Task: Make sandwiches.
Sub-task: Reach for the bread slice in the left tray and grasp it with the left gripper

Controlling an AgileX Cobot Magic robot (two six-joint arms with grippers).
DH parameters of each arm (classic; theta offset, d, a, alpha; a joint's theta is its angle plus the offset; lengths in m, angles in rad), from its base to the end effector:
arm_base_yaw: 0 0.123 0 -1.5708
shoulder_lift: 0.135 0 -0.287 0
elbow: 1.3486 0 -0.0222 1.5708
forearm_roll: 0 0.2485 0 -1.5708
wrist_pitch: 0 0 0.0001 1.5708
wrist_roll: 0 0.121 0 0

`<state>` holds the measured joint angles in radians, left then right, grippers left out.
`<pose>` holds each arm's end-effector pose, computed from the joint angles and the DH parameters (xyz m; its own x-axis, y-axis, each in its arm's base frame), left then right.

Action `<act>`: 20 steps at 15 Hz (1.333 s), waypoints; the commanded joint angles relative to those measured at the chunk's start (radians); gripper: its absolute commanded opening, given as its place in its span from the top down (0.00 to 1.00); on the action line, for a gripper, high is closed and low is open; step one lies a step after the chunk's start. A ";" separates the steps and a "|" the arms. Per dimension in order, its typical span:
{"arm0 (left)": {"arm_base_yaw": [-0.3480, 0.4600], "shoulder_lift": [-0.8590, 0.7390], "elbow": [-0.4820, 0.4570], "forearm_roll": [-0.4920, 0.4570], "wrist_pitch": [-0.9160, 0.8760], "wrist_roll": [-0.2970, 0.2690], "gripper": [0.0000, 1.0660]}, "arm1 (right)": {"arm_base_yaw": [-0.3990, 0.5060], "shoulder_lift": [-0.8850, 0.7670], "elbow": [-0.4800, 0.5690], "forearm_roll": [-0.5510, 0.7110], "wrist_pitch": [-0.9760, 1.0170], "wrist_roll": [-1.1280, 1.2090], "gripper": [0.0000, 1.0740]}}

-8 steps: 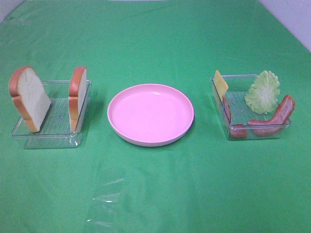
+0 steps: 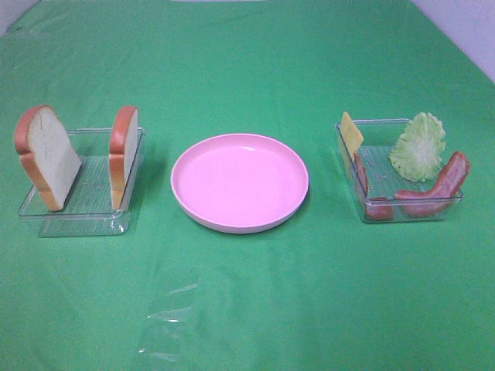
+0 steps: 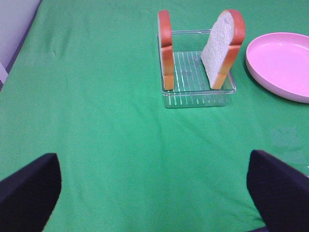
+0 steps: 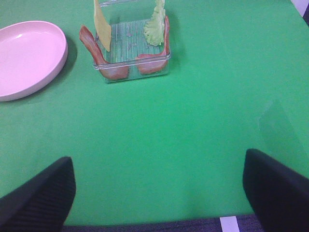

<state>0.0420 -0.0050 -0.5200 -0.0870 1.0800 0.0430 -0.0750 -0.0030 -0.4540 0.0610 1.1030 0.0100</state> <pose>0.0141 -0.0087 0.2669 -0.4491 -0.0170 -0.8933 0.0274 0.9991 -0.0327 0.0195 0.0051 0.2444 -0.5266 0.0771 -0.8466 0.0486 0.9970 0.0606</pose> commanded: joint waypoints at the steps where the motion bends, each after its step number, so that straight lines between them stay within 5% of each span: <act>1: -0.001 -0.004 0.002 -0.003 -0.002 -0.005 0.09 | -0.005 -0.033 0.003 -0.009 -0.006 -0.010 0.17; 8: -0.001 0.007 -0.009 0.000 -0.016 -0.010 0.09 | -0.005 -0.033 0.003 -0.009 -0.006 -0.010 0.17; 15: -0.001 0.409 -0.058 0.000 -0.348 -0.058 0.09 | -0.005 -0.033 0.003 -0.009 -0.006 -0.010 0.17; 20: -0.001 0.914 -0.351 -0.068 -0.301 -0.050 0.09 | -0.005 -0.033 0.003 -0.009 -0.006 -0.010 0.17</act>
<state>0.0420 0.8820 -0.8520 -0.1360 0.7740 -0.0060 -0.0750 -0.0030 -0.4540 0.0610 1.1030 0.0100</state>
